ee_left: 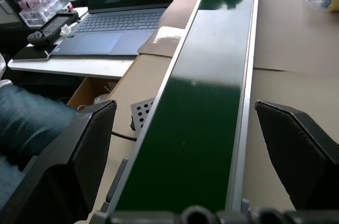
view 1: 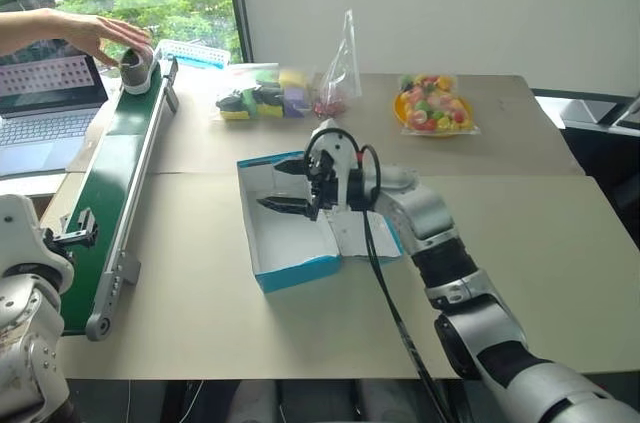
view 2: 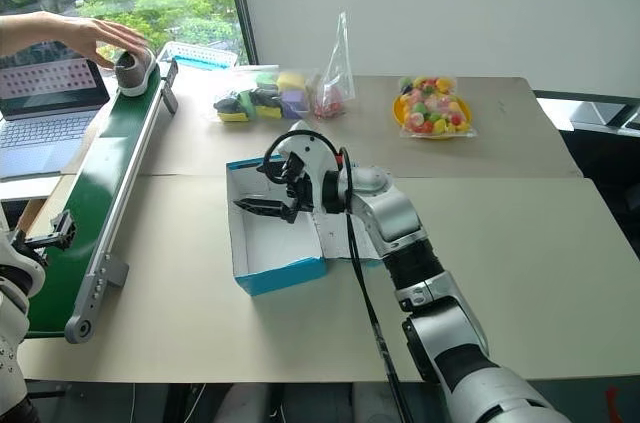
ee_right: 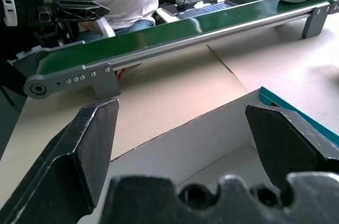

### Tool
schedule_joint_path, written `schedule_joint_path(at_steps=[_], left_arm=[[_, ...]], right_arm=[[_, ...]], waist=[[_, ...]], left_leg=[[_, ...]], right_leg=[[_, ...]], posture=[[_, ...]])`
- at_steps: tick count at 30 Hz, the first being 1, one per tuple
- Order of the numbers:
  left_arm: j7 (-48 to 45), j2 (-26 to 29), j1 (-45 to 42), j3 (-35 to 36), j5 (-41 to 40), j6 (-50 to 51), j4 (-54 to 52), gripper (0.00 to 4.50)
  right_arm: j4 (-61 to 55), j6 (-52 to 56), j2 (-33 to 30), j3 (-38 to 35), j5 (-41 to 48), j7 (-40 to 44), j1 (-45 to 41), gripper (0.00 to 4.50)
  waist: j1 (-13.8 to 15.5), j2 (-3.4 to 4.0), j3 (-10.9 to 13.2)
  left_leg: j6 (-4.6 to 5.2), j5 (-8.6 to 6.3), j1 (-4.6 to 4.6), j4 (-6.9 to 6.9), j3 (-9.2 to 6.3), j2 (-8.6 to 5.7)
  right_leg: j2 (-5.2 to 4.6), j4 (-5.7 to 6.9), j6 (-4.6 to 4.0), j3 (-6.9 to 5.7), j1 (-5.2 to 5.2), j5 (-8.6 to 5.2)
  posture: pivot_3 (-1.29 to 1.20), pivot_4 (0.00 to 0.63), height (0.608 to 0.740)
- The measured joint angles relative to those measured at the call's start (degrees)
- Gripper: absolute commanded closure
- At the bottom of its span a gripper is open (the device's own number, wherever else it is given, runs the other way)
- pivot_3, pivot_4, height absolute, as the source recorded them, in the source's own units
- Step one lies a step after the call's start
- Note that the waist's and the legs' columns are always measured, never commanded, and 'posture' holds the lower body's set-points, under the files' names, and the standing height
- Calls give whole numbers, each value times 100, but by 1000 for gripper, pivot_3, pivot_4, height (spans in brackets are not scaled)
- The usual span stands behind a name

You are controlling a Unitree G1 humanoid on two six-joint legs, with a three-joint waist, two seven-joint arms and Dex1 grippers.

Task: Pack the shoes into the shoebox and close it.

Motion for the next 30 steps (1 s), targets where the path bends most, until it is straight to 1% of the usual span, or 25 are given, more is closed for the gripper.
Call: schedule_joint_path(at_steps=[3, 5, 8, 11, 16, 21, 26, 30], left_arm=[[-227, 153, -121, -114, -12, -277, 346, 0], [-424, 297, -148, -311, -13, -497, 615, 0], [-568, 480, -306, -462, 7, -739, 1124, 0], [-545, 692, -459, -497, 124, -1065, 1711, 0], [-486, 743, -497, -568, 270, -1380, 2175, 0], [-511, 756, -498, -573, 266, -1643, 2308, 0], [-714, 1052, -582, -333, 221, -2151, 3163, 0], [-1048, 1062, -738, -279, -1, -2470, 3612, 0]], right_arm=[[-43, 73, 1, -2, 2, -12, 5, 41], [-42, 88, 10, -23, -1, -101, 3, 41], [-38, 128, 35, -61, -1, -241, -24, 41], [-72, 235, 84, -84, 7, -358, -34, 41], [-538, 450, 140, -87, 139, -458, 109, 41], [-656, 559, 184, -19, 183, -562, 196, 41], [-754, 628, 190, -18, 209, -641, 196, 41], [-1056, 846, 81, -31, 372, -594, 263, 41]], waist=[[15, -1, -1], [7, -2, -2], [3, -2, -2], [-23, -2, -1], [-3, -4, -2], [1, -4, -2], [-14, -4, -2], [16, -5, -3]], left_leg=[[-4, 3, 1, 0, -6, -1], [-5, 3, 2, 0, -7, 0], [-5, 3, 1, -1, -13, 6], [-4, 3, 1, -6, -14, 10], [-4, 2, -2, -8, -17, 9], [-5, 3, 0, -7, -17, 7], [-4, 3, -1, -9, -16, 9], [-5, 3, -3, -9, -17, 7]], right_leg=[[-1, 0, -4, -13, 4, 2], [-2, -1, -6, -18, 5, 3], [-4, 0, -12, -50, 0, 6], [-4, 1, -15, -57, -5, 7], [-10, 0, -15, -66, -7, 7], [-12, 2, -17, -67, -6, 9], [-10, 3, -18, -70, -12, 8], [-16, 0, -18, -75, -10, 8]], posture=[[0, 150, 740], [0, 150, 740], [0, 150, 740], [0, 150, 740], [0, 150, 740], [0, 150, 740], [0, 150, 740], [0, 150, 740]])
